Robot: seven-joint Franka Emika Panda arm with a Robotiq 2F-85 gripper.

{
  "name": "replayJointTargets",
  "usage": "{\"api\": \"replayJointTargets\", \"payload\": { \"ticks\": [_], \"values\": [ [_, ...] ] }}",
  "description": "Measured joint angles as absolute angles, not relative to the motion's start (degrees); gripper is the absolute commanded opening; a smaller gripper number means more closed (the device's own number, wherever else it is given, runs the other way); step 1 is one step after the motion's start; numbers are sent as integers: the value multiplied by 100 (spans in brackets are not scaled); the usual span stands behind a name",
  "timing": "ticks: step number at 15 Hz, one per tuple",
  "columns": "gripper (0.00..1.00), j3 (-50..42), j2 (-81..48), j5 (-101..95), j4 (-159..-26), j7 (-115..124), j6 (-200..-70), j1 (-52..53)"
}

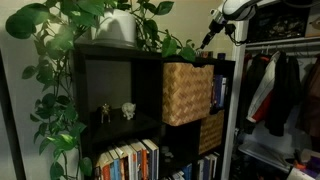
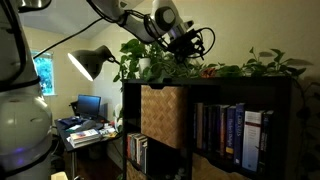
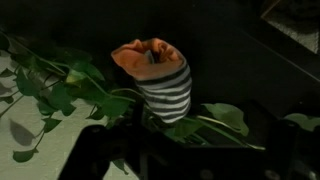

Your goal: Open the top drawer, put the objects on top of the cabinet in the drawer, then close it

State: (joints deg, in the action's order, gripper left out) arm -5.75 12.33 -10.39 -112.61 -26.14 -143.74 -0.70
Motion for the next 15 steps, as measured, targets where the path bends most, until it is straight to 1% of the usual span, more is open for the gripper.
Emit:
{"api": "replayJointTargets", "payload": {
  "ticks": [3,8,10,15],
  "values": [
    [100,-612,965,-994,-11094,-2574,-14406,-127],
    [100,-670,599,-816,-11020,-2576,-14915,-188],
    [74,-671,492,-765,-11013,-2576,-15045,-220],
    [41,-672,408,-762,-11005,-2576,-15070,-278]
  ]
}}
